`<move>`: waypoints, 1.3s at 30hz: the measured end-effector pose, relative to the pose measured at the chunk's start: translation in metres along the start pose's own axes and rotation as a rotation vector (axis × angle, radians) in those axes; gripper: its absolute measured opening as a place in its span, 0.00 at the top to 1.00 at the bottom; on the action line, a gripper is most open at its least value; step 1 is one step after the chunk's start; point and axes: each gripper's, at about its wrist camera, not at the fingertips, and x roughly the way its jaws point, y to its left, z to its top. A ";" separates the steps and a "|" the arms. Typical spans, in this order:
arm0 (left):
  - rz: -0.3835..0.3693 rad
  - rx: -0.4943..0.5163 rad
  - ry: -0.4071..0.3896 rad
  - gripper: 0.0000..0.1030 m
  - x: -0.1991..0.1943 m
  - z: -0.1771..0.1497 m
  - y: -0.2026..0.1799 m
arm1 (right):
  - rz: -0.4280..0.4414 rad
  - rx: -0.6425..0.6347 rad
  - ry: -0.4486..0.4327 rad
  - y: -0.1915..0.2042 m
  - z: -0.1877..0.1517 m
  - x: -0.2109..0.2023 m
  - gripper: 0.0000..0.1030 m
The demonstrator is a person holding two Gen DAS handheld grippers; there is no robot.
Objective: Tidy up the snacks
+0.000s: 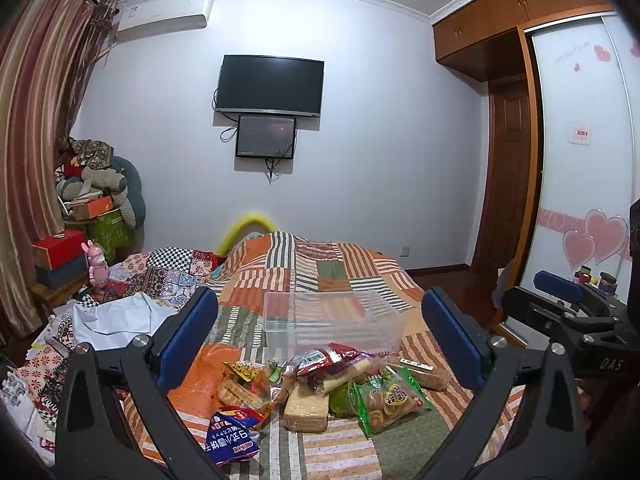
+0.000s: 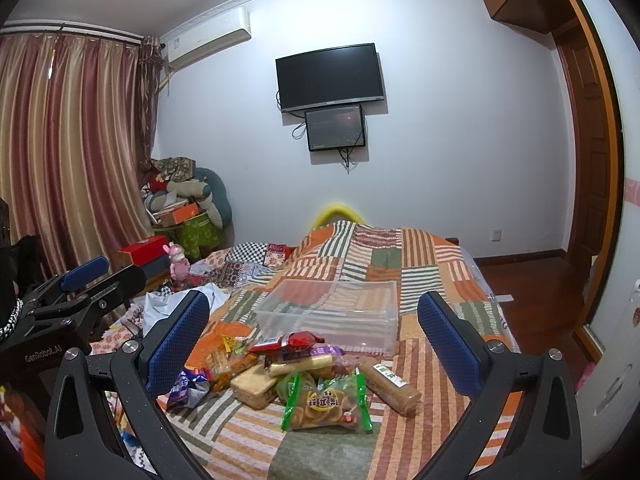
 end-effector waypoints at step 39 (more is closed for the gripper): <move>0.001 -0.004 -0.009 0.00 -0.003 -0.001 -0.006 | 0.021 0.014 -0.006 0.000 -0.003 -0.002 0.00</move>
